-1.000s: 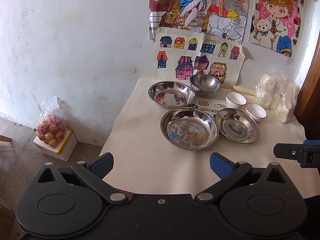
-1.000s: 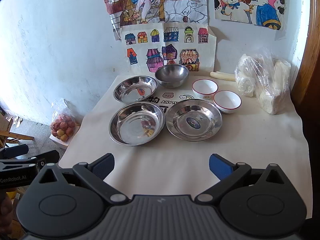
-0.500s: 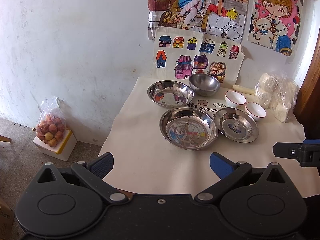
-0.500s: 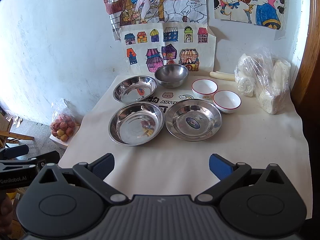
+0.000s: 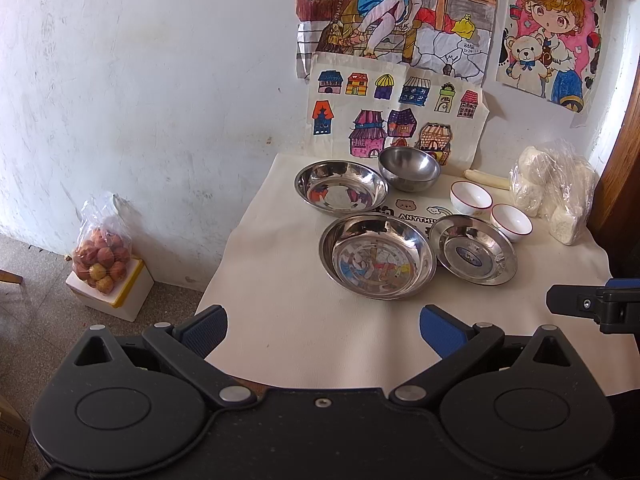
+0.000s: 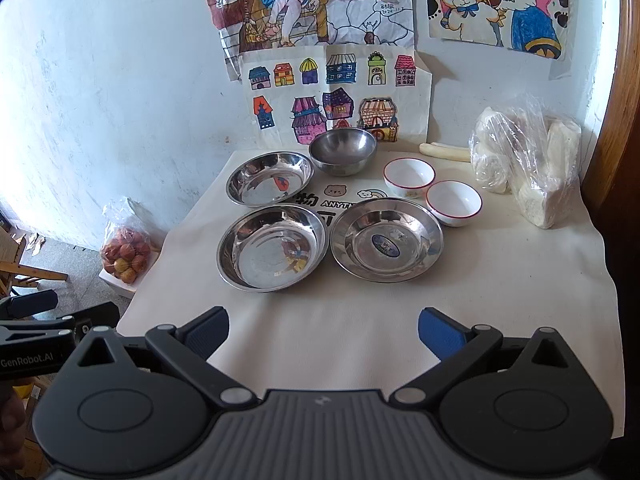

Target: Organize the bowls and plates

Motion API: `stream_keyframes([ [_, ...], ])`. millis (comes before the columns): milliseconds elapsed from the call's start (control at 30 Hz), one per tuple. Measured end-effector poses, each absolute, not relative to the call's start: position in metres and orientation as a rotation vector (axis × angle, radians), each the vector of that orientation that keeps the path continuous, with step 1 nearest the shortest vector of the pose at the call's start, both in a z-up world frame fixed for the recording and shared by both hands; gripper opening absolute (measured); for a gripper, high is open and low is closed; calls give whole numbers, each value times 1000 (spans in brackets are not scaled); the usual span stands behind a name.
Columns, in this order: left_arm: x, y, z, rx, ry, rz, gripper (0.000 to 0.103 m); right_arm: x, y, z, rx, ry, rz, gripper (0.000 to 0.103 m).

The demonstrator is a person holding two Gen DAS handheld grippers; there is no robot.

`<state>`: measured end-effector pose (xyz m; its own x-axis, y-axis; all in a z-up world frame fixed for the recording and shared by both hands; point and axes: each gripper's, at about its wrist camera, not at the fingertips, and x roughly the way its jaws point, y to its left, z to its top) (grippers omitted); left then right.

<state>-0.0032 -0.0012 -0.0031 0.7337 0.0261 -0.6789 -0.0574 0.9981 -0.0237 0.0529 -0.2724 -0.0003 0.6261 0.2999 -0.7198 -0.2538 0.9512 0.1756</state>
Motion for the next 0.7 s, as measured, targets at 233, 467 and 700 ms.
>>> stream_keyframes([
  [233, -3, -2, -4, -45, 747, 44, 102, 53, -272, 0, 59, 836, 318, 103],
  [467, -3, -3, -4, -44, 748, 45, 102, 53, -272, 0, 59, 837, 318, 103],
  [700, -3, -2, -3, -45, 748, 43, 102, 53, -272, 0, 60, 837, 319, 103],
])
